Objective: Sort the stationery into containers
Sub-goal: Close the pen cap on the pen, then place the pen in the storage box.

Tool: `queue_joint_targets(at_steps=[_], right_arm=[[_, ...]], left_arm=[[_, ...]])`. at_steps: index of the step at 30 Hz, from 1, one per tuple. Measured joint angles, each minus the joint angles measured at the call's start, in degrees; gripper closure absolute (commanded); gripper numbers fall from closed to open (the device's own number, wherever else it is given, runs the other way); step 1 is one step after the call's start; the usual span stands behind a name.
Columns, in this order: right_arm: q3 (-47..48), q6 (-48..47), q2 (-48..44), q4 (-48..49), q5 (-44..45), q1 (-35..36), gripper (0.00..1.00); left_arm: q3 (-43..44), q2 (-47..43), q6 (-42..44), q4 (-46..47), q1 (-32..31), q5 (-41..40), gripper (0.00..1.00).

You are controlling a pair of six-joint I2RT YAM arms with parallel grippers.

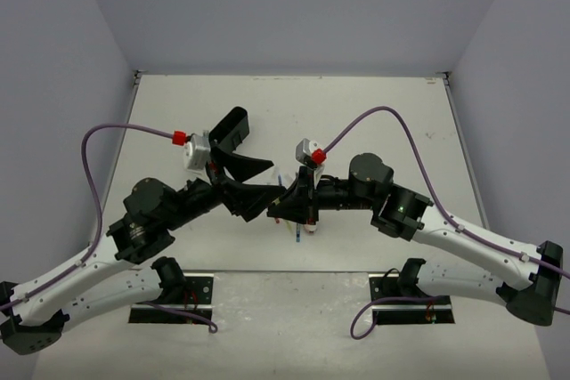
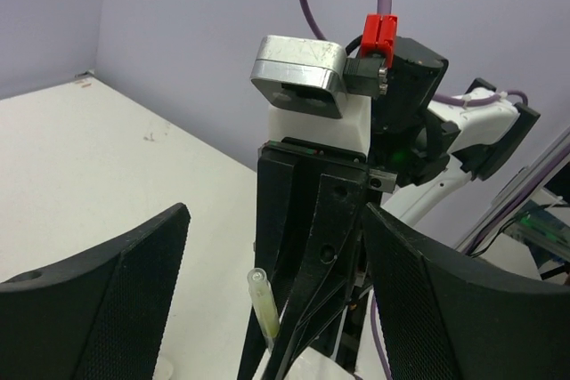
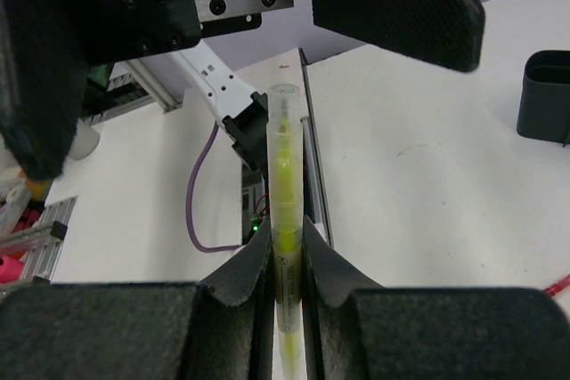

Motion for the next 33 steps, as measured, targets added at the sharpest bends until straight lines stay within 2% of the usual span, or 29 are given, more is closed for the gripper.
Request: queue_joint_targets(at_steps=[4, 5, 8, 10, 11, 13, 17, 20, 23, 25, 31, 33], right_arm=[[0.00, -0.24, -0.17, -0.24, 0.22, 0.00, 1.00], [-0.04, -0.30, -0.32, -0.18, 0.32, 0.00, 1.00], [-0.69, -0.47, -1.41, -0.19, 1.07, 0.00, 1.00], [-1.03, -0.50, -2.21, -0.22, 1.18, 0.00, 1.00], [-1.09, -0.52, -2.48, -0.20, 1.18, 0.00, 1.00], [-1.09, -0.61, -2.80, -0.19, 1.20, 0.00, 1.00], [-1.09, -0.86, -2.89, -0.28, 1.25, 0.00, 1.00], [-1.09, -1.11, -2.89, -0.40, 1.29, 0.00, 1.00], [-1.07, -1.36, -2.89, -0.74, 1.31, 0.04, 1.00], [-1.06, -1.58, -2.89, -0.87, 1.46, 0.07, 1.00], [-1.05, -2.22, -2.93, -1.72, 3.26, 0.11, 1.00], [-1.05, -2.32, -2.93, -2.25, 4.87, 0.11, 0.89]], left_arm=[[0.15, 1.85, 0.22, -0.02, 0.00, 1.13, 0.29], [0.16, 2.24, 0.33, -0.06, 0.00, 1.41, 0.37], [0.16, 2.32, 0.53, -0.02, 0.00, 2.00, 0.52], [0.16, 2.02, 0.57, 0.04, 0.00, 2.31, 0.70], [0.16, 1.90, 0.53, 0.06, 0.00, 2.51, 0.75], [0.16, 1.79, 0.59, 0.12, 0.00, 3.05, 0.77], [0.16, 2.01, 0.55, 0.21, 0.00, 4.28, 0.75], [0.15, 2.33, 0.55, 0.28, 0.00, 5.09, 0.88], [0.13, 2.60, 0.57, 0.28, 0.06, 5.25, 0.92], [0.13, 2.68, 0.56, 0.27, 0.07, 5.31, 1.00], [0.31, 3.52, 0.53, -0.56, 0.07, 4.07, 1.00], [0.96, 4.14, 0.48, -1.93, 0.07, 2.42, 1.00]])
